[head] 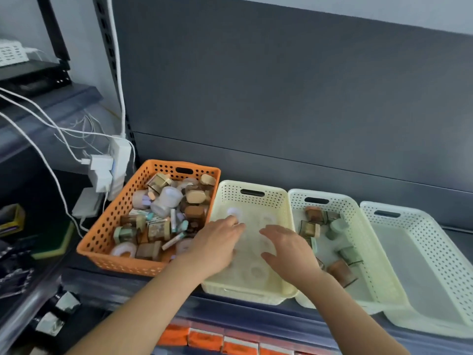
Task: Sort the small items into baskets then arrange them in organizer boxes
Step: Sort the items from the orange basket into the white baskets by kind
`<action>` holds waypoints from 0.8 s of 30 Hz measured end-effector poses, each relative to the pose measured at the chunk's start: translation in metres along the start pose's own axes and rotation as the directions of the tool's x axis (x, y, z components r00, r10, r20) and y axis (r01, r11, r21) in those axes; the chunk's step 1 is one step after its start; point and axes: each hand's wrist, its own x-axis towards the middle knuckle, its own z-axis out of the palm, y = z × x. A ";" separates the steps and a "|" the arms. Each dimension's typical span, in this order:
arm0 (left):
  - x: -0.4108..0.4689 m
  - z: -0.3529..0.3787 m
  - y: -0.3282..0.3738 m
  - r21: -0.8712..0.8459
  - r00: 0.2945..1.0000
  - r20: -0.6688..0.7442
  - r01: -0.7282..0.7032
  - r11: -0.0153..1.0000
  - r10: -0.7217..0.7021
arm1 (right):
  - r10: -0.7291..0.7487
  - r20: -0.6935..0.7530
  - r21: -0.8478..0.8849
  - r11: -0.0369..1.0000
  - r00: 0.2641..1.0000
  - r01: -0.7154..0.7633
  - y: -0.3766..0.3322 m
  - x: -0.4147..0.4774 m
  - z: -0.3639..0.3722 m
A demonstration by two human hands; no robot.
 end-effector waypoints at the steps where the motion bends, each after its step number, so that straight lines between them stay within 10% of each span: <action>1: -0.001 0.003 0.004 0.024 1.000 0.013 0.012 1.000 -0.012 | -0.036 0.013 -0.035 0.999 0.999 0.037 0.002 -0.001 0.002; 13: -0.007 0.006 0.009 0.333 0.982 0.022 0.169 0.928 -0.187 | -0.127 0.095 -0.092 0.987 0.987 0.135 0.001 0.008 0.010; 19: -0.015 -0.010 -0.026 0.185 0.986 -0.134 0.123 0.975 -0.099 | -0.143 0.000 0.023 0.989 0.990 0.143 -0.028 0.034 0.005; 24: -0.030 -0.032 -0.078 0.084 0.947 -0.128 0.306 0.948 -0.295 | -0.249 -0.059 0.056 0.966 0.967 0.252 -0.074 0.063 0.001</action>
